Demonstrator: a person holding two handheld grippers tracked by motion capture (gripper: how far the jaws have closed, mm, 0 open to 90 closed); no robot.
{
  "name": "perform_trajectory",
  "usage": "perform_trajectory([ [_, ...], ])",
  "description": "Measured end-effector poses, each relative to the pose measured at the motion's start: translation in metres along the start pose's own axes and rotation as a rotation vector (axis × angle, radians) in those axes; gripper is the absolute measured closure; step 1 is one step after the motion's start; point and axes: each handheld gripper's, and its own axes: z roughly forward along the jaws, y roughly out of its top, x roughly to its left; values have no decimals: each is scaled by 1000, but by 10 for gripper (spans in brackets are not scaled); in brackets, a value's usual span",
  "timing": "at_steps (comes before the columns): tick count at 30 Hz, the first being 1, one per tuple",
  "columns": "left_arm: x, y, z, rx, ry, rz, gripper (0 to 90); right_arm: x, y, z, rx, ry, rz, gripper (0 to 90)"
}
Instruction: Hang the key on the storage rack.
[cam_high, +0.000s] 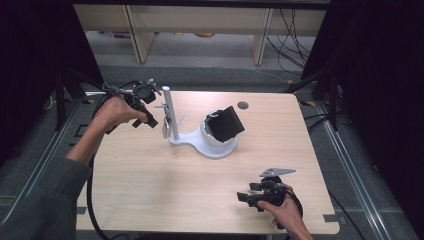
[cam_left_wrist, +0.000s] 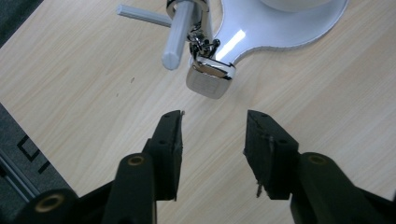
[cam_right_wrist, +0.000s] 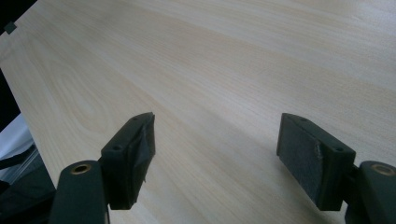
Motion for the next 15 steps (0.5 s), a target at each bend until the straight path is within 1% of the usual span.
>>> perform_trajectory([
  [1,-2,-2,0,-9,-7,-9,521,0,0,0,2,-1,4,288],
  [2,-3,-3,-1,-12,-8,3,511,0,0,0,3,0,8,289],
  [3,-5,-5,-1,-18,-20,-5,500,0,0,0,-1,-2,0,288],
  [4,-6,-6,-1,-24,-22,4,486,0,0,0,-7,-4,-2,288],
  [5,-8,-9,-1,-30,-19,-1,465,0,0,0,-11,16,9,288],
  [6,-10,-10,-1,-33,-18,-6,441,0,0,0,-7,17,11,288],
  [8,-14,-13,-1,-27,-23,7,415,-1,0,0,-5,6,0,288],
  [9,-17,-15,-1,-32,-28,0,405,-1,0,0,-6,7,0,288],
  [12,-23,-20,0,-44,-35,8,373,0,0,0,-3,9,6,288],
  [13,-25,-22,0,-44,-40,5,359,-1,0,-1,-6,1,-2,288],
  [14,-27,-23,1,-43,-45,-1,350,-1,0,0,-5,1,1,288],
  [15,-28,-25,2,-40,-51,11,344,-1,0,0,-5,-2,-3,289],
])
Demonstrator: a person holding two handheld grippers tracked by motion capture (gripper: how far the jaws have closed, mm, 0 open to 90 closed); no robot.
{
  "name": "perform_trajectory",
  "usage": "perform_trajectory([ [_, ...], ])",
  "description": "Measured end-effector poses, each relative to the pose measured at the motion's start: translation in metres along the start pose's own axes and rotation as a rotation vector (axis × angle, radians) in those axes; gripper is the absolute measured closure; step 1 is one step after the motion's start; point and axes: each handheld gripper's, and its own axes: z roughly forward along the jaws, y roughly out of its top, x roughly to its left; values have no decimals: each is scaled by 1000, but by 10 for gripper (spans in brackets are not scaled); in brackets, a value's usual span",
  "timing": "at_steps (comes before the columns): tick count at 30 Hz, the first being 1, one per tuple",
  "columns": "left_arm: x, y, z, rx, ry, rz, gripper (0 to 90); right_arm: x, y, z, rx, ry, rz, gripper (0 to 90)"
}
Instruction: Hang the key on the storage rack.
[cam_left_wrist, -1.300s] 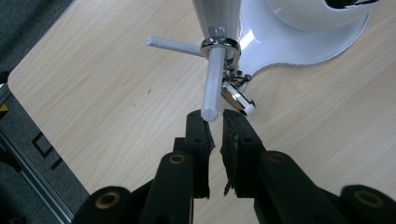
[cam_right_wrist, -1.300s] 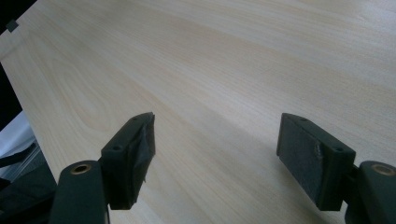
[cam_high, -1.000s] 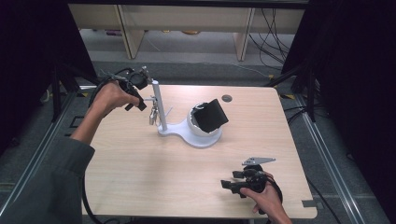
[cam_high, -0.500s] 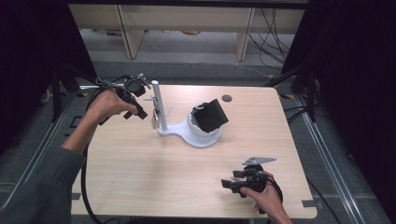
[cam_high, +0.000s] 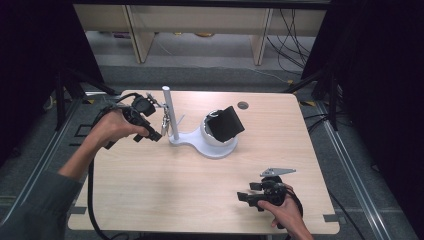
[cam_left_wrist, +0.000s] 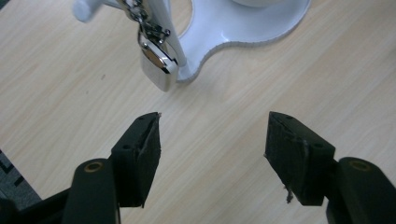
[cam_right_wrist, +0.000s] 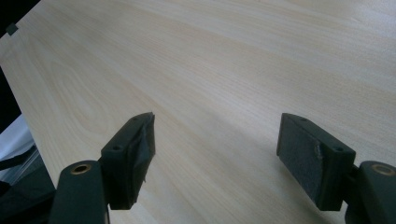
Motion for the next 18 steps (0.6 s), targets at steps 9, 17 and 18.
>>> perform_trajectory([
  [9,-14,-13,11,-40,-33,8,293,1,0,0,6,7,-5,288],
  [17,-26,-29,22,-70,-60,14,262,1,0,1,7,9,3,287],
  [18,-28,-32,24,-68,-66,19,260,2,1,1,9,9,4,287],
])
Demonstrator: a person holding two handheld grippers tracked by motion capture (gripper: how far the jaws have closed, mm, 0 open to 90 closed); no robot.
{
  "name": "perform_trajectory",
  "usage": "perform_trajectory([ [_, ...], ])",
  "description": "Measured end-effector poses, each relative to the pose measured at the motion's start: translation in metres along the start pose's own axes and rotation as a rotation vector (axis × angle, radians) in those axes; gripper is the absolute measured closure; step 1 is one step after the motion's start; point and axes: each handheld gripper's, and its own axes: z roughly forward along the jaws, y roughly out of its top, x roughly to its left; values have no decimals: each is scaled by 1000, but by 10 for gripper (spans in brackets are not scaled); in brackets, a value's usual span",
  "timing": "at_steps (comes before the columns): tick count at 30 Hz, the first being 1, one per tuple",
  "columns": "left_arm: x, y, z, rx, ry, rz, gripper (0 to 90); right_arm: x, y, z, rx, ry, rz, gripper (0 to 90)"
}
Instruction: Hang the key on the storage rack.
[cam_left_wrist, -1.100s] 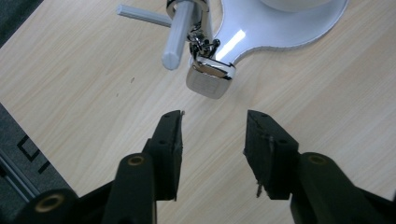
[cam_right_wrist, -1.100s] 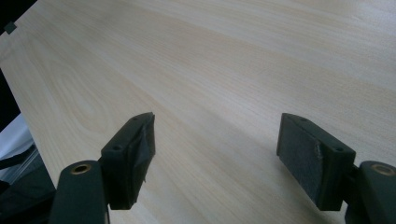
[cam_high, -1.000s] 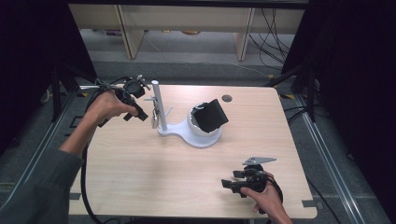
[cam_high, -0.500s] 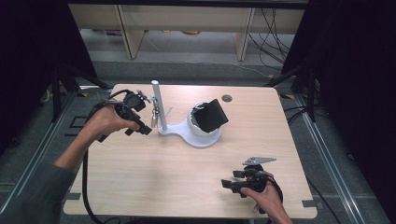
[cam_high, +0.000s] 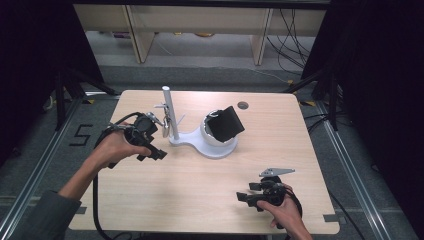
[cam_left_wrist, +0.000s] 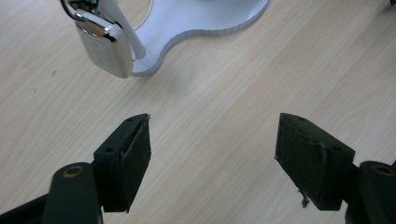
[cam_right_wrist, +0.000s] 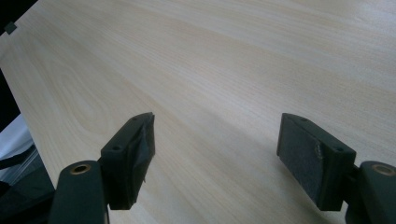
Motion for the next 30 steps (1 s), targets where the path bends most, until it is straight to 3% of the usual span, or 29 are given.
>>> perform_trajectory([
  [2,-3,-4,3,6,-10,11,257,1,0,1,-4,5,9,286],
  [7,-10,-13,7,-8,-31,18,254,-2,0,1,-12,-26,-20,285],
  [8,-11,-15,8,-10,-34,24,253,0,0,1,-6,-17,1,285],
  [9,-13,-17,9,-15,-32,22,252,-1,0,1,-2,-17,-14,285],
  [10,-15,-18,10,-14,-34,24,251,1,0,1,6,-11,16,285],
  [11,-16,-20,11,-16,-36,26,250,-1,0,1,-4,-11,-16,285],
  [13,-19,-23,12,-24,-40,32,249,2,0,1,2,-1,5,285],
  [21,-27,-38,18,-38,-64,28,238,1,0,2,0,0,-6,285],
  [25,-30,-44,24,-41,-68,24,237,2,0,2,-4,-12,-6,284],
  [27,-30,-47,28,-50,-66,33,237,3,0,3,-4,6,6,284],
  [30,-32,-52,31,-65,-53,34,236,3,0,2,-10,-13,-12,283],
])
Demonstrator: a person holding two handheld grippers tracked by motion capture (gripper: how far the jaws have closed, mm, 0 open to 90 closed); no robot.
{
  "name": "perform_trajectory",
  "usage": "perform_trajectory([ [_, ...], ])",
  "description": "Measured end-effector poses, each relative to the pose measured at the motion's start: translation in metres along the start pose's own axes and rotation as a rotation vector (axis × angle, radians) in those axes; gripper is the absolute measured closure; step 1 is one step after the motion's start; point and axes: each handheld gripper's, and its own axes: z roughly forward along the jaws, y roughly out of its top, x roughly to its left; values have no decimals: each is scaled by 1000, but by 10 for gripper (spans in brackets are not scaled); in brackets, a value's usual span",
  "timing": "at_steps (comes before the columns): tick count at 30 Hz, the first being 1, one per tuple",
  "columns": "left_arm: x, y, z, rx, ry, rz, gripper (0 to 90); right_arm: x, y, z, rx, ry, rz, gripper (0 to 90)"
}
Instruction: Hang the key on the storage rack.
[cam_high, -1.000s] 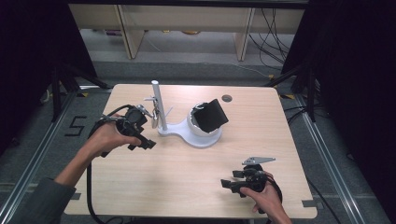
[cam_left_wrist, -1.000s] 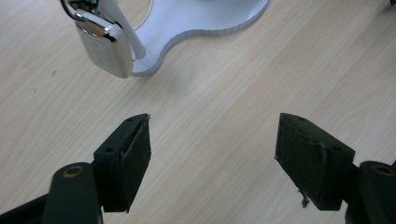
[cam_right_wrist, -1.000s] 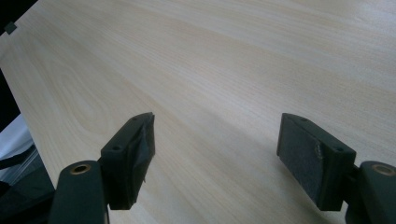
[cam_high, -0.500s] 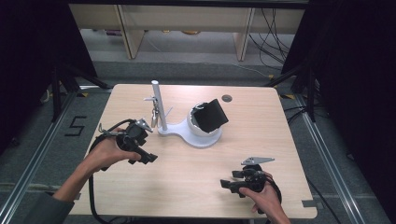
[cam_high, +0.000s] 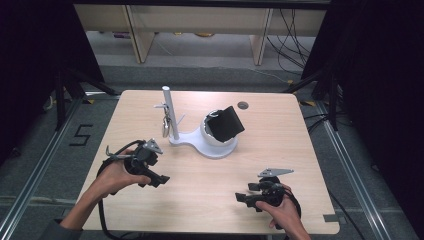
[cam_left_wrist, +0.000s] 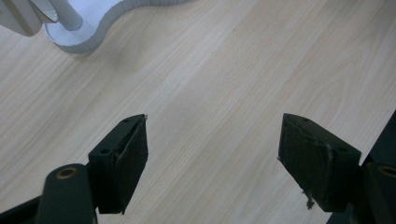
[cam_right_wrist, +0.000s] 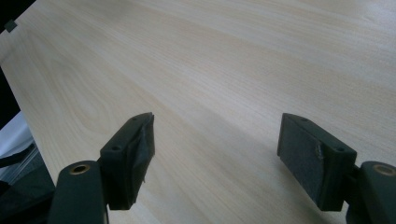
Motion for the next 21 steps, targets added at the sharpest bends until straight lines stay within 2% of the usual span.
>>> perform_trajectory([
  [1,-1,-2,2,-10,3,-11,236,0,0,0,4,-3,2,282],
  [5,-4,-11,7,-10,5,11,231,0,0,0,5,-1,2,280],
  [7,-6,-15,11,-24,13,2,231,1,0,0,11,2,7,280],
  [8,-6,-17,11,-15,9,17,230,1,0,0,10,1,6,279],
  [12,-9,-24,13,-40,16,9,225,1,0,1,8,7,2,279],
  [13,-9,-26,13,-48,23,22,224,1,0,1,9,6,1,279],
  [15,-10,-30,14,-71,37,16,223,2,0,1,7,25,10,279],
  [16,-11,-31,15,-70,36,8,223,2,0,1,7,27,11,279],
  [18,-11,-35,16,-59,27,17,221,2,0,1,7,27,12,279],
  [19,-13,-37,18,-69,38,8,221,2,0,1,7,26,11,279],
  [20,-14,-39,18,-67,30,11,221,2,0,2,5,14,5,278],
  [21,-15,-41,19,-67,31,13,220,3,0,1,11,20,19,278],
])
